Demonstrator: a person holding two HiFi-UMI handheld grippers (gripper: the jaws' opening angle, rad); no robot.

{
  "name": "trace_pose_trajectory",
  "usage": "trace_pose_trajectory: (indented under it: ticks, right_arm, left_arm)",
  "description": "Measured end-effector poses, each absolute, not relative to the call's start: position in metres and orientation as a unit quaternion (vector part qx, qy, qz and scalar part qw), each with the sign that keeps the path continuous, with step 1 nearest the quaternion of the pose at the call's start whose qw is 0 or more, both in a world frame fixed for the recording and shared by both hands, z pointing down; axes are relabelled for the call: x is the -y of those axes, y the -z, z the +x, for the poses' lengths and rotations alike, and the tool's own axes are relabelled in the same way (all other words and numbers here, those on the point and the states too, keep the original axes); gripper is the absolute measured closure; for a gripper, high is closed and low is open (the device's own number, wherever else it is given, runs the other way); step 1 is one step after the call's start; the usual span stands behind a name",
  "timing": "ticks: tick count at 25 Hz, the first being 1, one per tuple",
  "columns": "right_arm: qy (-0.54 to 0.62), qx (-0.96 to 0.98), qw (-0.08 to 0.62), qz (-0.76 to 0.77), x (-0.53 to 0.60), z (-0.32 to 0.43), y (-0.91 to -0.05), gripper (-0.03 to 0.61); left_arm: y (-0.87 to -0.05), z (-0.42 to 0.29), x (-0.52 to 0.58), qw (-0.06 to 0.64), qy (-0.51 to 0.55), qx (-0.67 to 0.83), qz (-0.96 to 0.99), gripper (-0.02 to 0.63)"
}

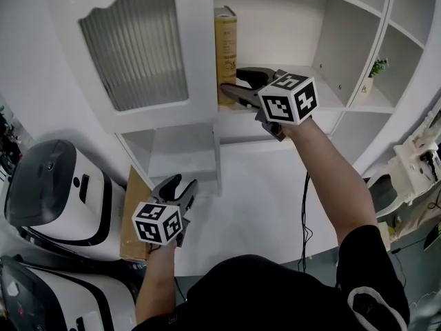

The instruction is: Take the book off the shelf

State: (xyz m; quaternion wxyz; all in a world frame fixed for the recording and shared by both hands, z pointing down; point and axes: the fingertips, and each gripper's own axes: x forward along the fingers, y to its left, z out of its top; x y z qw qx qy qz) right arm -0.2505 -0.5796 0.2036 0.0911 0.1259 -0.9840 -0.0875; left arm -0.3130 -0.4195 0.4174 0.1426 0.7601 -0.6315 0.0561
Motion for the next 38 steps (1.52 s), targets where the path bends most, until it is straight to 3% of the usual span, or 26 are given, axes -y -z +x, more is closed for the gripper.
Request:
trace_pose_trajectory:
  ticks: [10,13,14,19,33,38]
  right_arm:
    - [0.073,0.984,0.098,0.13,0.575,-0.205,-0.2,0.385]
    - [0.075,0.981,0.085,0.156,0.57,-0.204,-0.192,0.302]
    - [0.074,0.98,0.081,0.166,0.568,-0.207,-0.19,0.301]
    - [0.071,0.967,0.06,0.239,0.57,-0.217,-0.184,0.301]
    - [0.059,0.928,0.108,0.351,0.616,-0.25,-0.211,0.299]
    - [0.066,0.923,0.107,0.363,0.616,-0.246,-0.213,0.331]
  left_arm:
    - [-0.419,-0.297,0.425,0.147,-0.062,0.613,0.774,0.413]
    - [-0.421,-0.29,0.427,0.15,-0.063,0.607,0.778,0.414]
    - [-0.421,-0.287,0.427,0.15,-0.063,0.605,0.78,0.416]
    - [-0.424,-0.281,0.422,0.152,-0.066,0.598,0.784,0.417]
    - [-0.441,-0.307,0.39,0.171,-0.067,0.593,0.784,0.426]
    - [-0.443,-0.317,0.38,0.178,-0.062,0.573,0.798,0.43]
